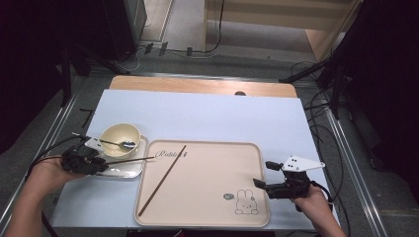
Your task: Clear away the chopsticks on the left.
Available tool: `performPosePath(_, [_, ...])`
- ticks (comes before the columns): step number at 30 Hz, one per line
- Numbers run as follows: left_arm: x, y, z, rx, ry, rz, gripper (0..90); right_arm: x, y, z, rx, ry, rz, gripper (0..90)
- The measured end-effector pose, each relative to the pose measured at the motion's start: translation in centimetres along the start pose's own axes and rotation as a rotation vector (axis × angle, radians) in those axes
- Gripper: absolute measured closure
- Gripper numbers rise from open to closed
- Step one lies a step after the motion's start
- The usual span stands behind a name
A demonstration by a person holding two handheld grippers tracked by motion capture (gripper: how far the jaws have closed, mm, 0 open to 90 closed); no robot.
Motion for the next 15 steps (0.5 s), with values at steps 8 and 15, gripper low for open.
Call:
performPosePath(8, [-0.14, -0.52, -0.13, 0.011, 0.002, -0.065, 80.1, -0.04, 0.03, -0.01, 0.002, 0.003, 0.005, 22.1])
performPosePath(15, [-0.17, -0.61, -0.06, 0.016, -0.007, -0.084, 82.1, -0.01, 0.02, -0.03, 0.006, 0.005, 0.005, 22.2])
Point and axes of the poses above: each handheld gripper's, and its own axes: x roughly forward along the jaws, z roughly out of its top, y roughly to its left, the point moved 5 cm from there along x, roughly forward along the jaws, and after that the axes turned 11 degrees about x, right-handed, at the moved point
